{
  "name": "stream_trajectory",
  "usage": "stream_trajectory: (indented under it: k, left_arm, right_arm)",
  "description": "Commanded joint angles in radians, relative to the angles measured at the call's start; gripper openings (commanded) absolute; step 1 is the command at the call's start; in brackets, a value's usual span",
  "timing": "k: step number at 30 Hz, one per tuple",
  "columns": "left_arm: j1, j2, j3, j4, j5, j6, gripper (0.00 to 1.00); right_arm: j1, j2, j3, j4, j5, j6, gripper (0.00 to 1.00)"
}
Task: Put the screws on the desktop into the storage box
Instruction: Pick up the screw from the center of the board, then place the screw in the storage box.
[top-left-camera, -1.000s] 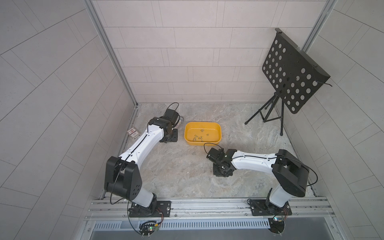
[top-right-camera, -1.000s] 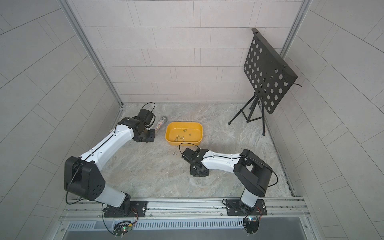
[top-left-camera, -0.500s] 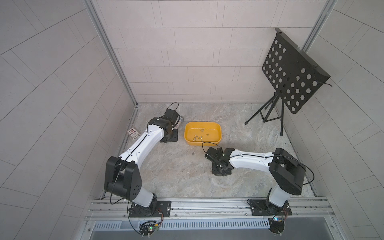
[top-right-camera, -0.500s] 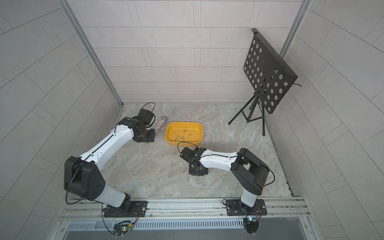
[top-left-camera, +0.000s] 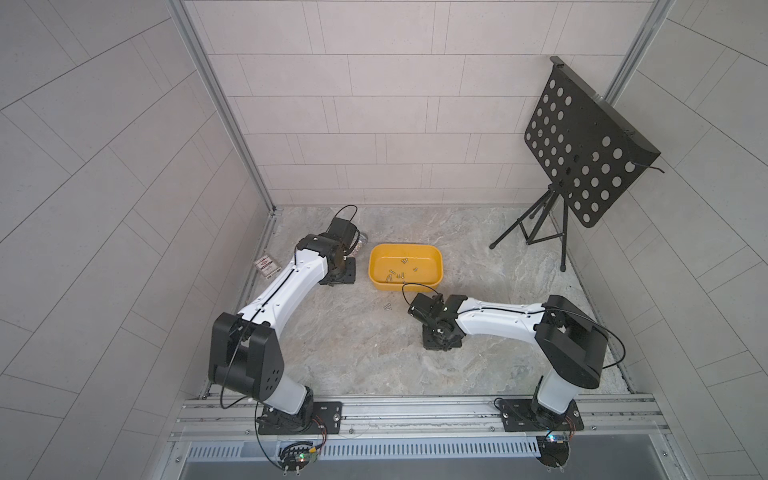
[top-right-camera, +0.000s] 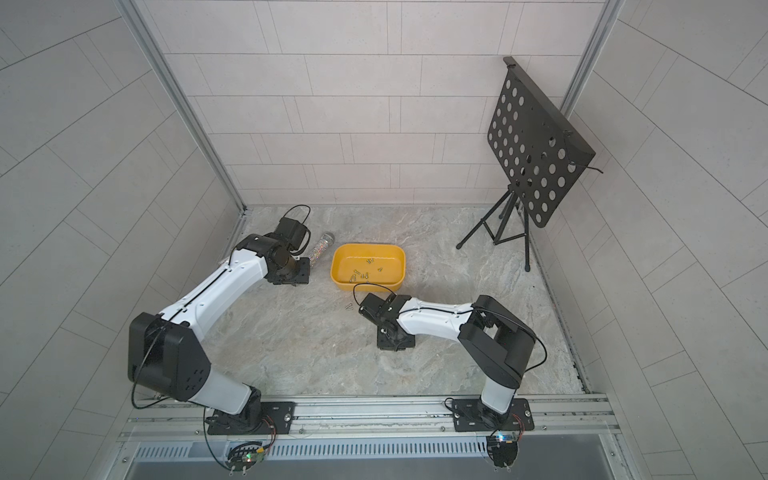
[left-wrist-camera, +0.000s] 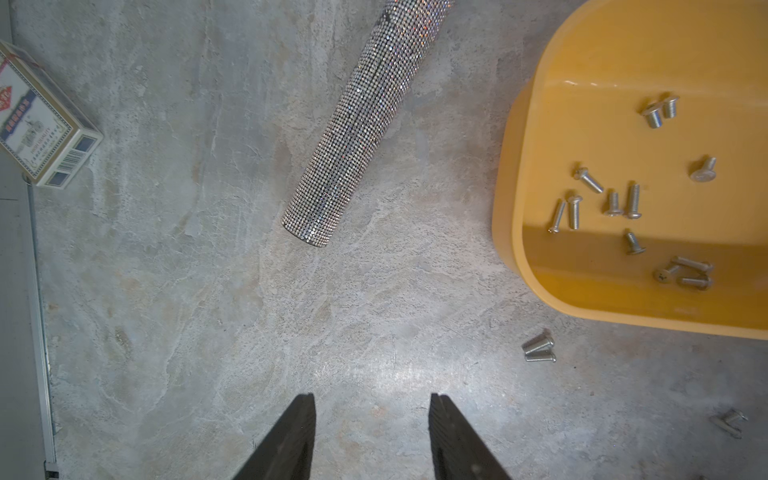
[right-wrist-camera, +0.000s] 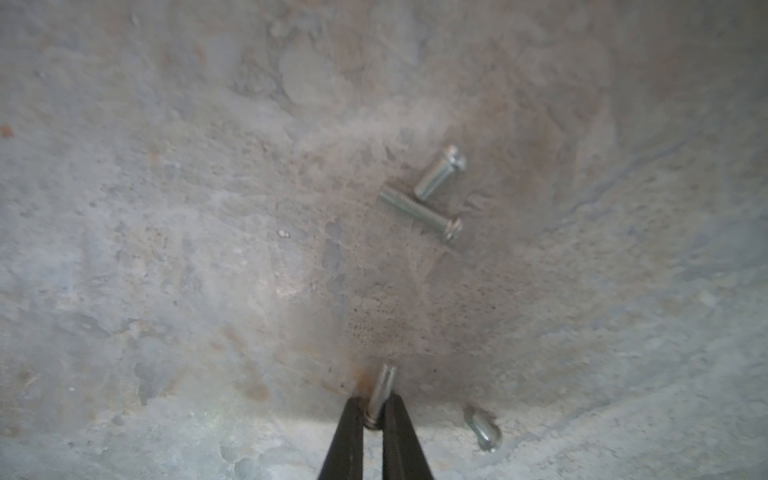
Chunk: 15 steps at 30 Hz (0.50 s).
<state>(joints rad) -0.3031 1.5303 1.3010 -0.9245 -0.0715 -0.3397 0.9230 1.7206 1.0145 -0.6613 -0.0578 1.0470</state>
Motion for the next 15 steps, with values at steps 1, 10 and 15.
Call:
stream_trajectory:
  k: [1, 10, 15]
  left_arm:
    - [0.008, -0.008, -0.012, -0.004, -0.002, 0.008, 0.51]
    - [0.009, -0.010, -0.012, -0.005, -0.002, 0.007, 0.51]
    - [0.011, -0.010, -0.012, -0.004, -0.003, 0.008, 0.51]
  right_arm:
    - [0.007, 0.022, 0.008, -0.025, 0.033, -0.017, 0.07]
    - [0.008, -0.098, 0.083, -0.153, 0.115, -0.047, 0.06]
    - [-0.005, -0.138, 0.156, -0.216, 0.151, -0.083, 0.06]
